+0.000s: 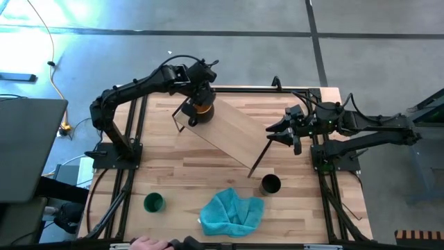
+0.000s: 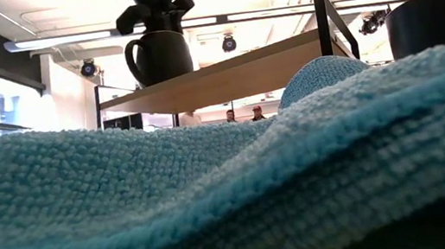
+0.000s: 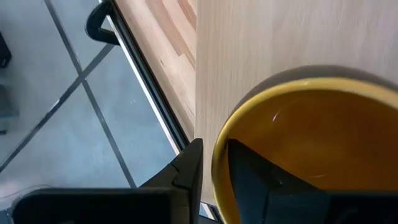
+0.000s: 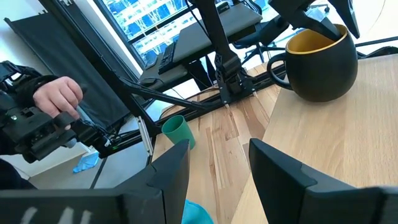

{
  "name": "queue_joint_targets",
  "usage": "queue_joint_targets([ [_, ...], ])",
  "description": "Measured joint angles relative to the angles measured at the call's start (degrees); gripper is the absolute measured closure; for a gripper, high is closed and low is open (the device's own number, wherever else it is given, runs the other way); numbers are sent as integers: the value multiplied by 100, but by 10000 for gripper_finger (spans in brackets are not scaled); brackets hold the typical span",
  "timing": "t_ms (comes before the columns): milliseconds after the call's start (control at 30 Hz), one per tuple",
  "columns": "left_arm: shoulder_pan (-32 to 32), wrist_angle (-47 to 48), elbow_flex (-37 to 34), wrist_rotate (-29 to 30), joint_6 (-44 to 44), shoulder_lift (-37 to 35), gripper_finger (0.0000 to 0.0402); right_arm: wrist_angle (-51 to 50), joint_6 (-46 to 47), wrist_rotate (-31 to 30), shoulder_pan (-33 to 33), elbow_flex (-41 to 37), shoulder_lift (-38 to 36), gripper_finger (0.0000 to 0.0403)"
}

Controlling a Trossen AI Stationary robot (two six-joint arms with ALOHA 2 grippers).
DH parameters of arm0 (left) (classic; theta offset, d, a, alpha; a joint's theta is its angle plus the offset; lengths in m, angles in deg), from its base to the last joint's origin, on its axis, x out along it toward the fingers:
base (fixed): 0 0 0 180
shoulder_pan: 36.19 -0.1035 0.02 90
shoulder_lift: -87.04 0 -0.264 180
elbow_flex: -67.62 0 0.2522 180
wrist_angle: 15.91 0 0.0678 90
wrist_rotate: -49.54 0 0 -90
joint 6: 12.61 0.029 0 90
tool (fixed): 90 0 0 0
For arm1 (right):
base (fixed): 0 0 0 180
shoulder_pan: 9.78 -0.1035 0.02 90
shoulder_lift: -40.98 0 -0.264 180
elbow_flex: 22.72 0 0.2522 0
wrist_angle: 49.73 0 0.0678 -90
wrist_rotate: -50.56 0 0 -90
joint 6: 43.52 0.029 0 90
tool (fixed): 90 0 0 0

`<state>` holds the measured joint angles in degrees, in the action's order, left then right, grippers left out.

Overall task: Stack small to large cups/mugs on shelf
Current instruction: Put the black mug on the shelf

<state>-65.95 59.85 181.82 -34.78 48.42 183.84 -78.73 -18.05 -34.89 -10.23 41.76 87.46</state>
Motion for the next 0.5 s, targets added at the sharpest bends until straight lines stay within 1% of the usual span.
queue_joint_targets([
  [500,17,-68,0,120,20,-2,339,-1,2,6,0,0,2,245],
])
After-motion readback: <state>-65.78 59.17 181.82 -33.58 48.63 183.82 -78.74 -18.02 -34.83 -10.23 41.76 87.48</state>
